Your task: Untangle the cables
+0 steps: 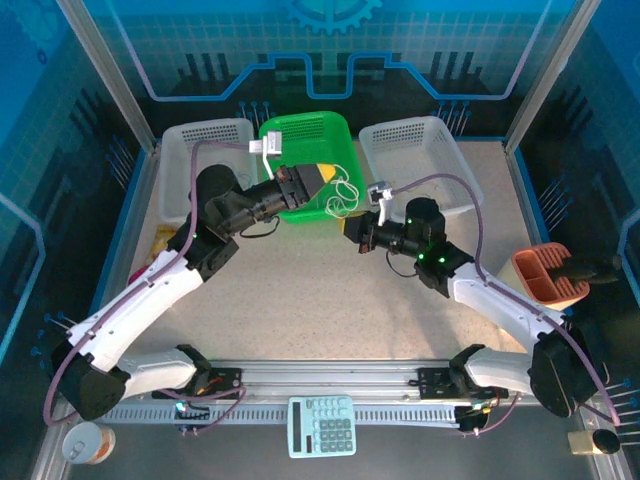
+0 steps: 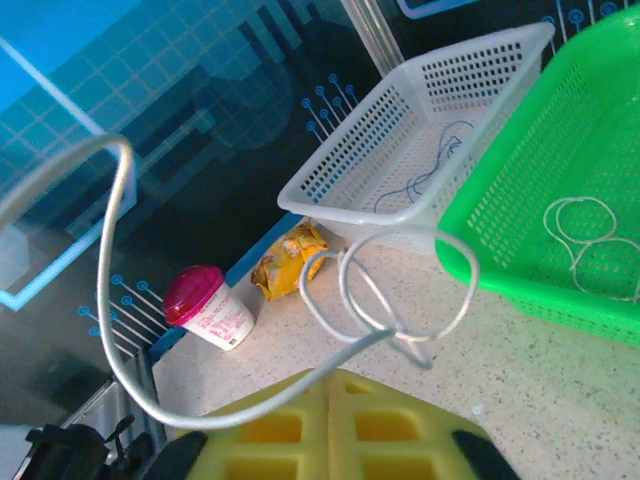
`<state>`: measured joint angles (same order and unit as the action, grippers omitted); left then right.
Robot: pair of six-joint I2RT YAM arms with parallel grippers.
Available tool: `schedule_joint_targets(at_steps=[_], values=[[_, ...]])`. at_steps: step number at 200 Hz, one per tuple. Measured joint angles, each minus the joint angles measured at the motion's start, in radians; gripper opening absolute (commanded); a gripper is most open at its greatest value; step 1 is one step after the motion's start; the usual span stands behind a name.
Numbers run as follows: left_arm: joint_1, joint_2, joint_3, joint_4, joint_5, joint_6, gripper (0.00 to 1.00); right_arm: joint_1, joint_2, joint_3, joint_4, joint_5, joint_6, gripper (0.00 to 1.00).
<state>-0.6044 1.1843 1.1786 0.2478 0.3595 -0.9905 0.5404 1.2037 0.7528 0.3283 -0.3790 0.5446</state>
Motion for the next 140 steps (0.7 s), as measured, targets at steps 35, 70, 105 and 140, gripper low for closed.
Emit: schedule_joint_targets(at_steps=[35,70,105,140], values=[[0.000,0.017,0.123,-0.074,-0.004,0.052,0.00,-0.016,0.000,-0.105,0.035,0.050,0.021,0.00],[0.008,0.017,0.230,-0.116,-0.008,0.109,0.00,-0.045,-0.020,-0.200,0.016,0.091,0.036,0.00],[0.019,0.017,0.246,-0.139,-0.008,0.130,0.00,-0.057,-0.069,-0.216,0.011,0.091,0.040,0.32],[0.019,0.018,0.244,-0.147,-0.013,0.129,0.00,-0.023,-0.172,-0.202,-0.023,0.084,0.007,0.73]])
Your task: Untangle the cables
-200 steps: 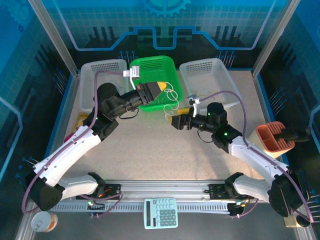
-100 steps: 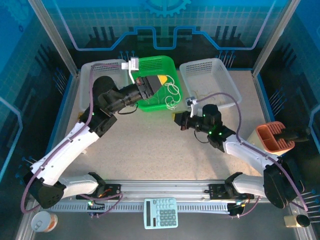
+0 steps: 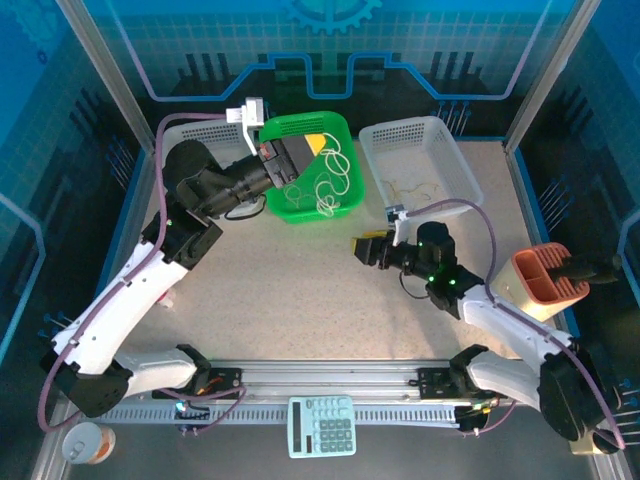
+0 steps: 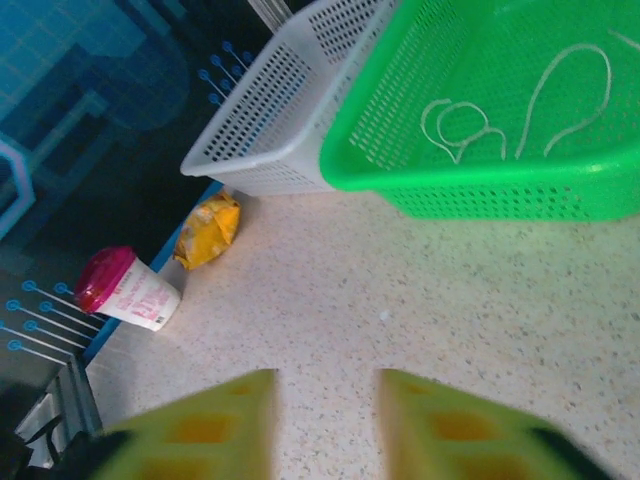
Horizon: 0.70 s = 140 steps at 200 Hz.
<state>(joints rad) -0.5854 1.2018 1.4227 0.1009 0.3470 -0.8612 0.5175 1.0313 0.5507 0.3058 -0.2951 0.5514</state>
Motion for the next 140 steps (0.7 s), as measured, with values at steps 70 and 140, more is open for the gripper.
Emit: schedule_joint_targets(at_steps=[70,140], values=[[0.000,0.000,-0.058,0.003,-0.003,-0.011,0.00,0.171,-0.085,0.208,-0.108,0.085,-0.173,0.82],[0.000,0.002,-0.093,0.061,-0.002,-0.065,0.00,0.176,0.142,0.335,-0.055,0.183,-0.250,0.05]])
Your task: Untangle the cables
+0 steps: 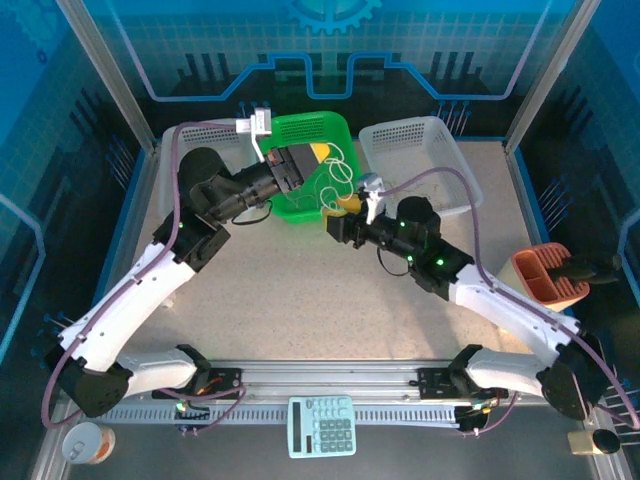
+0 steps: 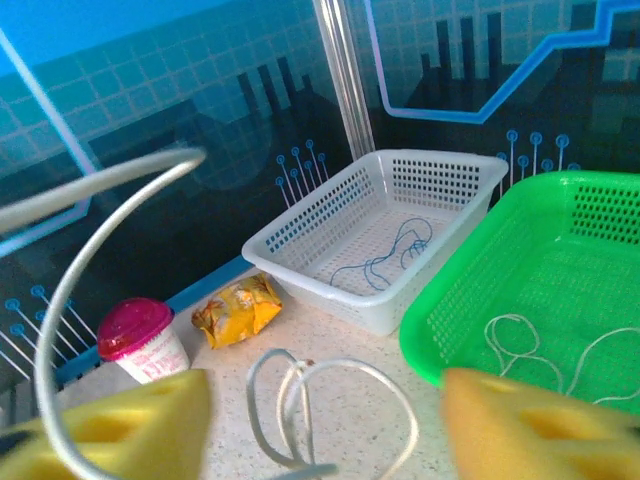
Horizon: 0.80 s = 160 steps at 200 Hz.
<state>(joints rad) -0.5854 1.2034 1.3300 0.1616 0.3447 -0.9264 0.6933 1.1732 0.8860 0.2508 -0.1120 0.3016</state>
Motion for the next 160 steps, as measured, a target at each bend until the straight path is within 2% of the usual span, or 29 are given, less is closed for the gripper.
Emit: schedule_joint_targets(at_steps=[3,38,107,160], values=[[0.000,0.000,-0.002,0.001,0.000,-0.003,0.00,0.000,0.007,0.001,0.003,0.000,0.000,0.00],[0.000,0.007,-0.006,0.002,0.000,-0.014,0.00,0.000,0.006,-0.016,0.020,0.007,0.005,0.00],[0.000,0.021,0.044,-0.018,0.000,0.006,0.00,-0.048,-0.065,-0.283,0.040,0.058,0.066,0.00],[0.001,0.021,0.115,-0.066,-0.008,0.048,0.00,-0.060,-0.062,-0.375,0.058,0.085,0.117,0.00]])
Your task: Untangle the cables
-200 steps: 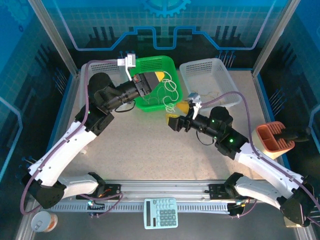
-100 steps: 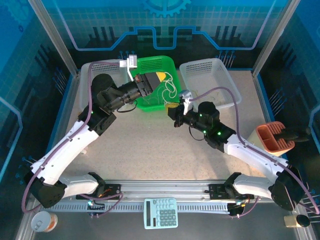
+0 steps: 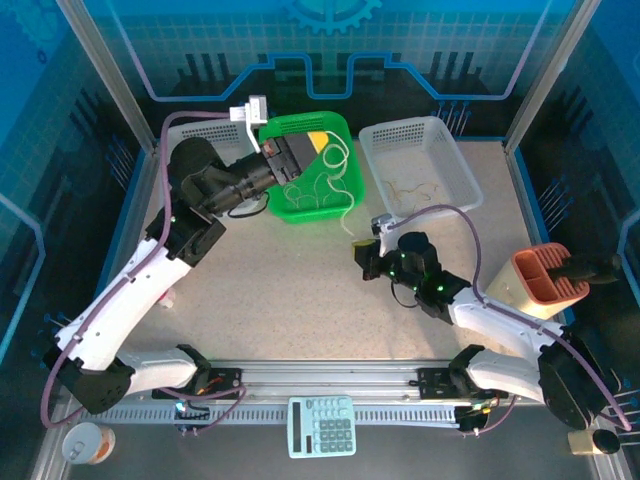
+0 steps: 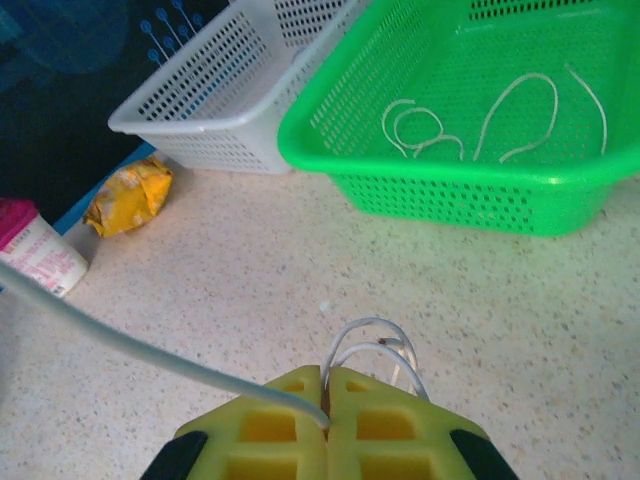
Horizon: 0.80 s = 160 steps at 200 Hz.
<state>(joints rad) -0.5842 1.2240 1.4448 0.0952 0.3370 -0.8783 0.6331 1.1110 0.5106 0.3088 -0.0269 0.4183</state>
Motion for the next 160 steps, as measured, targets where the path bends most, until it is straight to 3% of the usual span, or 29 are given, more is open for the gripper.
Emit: schedule_joint_targets(at_steps=[80,160], values=[[0.042,0.000,0.106,-0.095,-0.024,0.086,0.00,-0.059,0.003,-0.092,0.008,0.024,0.053,0.00],[0.155,-0.038,0.217,-0.197,-0.173,0.202,0.00,-0.083,0.018,-0.115,0.016,0.004,0.074,0.00]])
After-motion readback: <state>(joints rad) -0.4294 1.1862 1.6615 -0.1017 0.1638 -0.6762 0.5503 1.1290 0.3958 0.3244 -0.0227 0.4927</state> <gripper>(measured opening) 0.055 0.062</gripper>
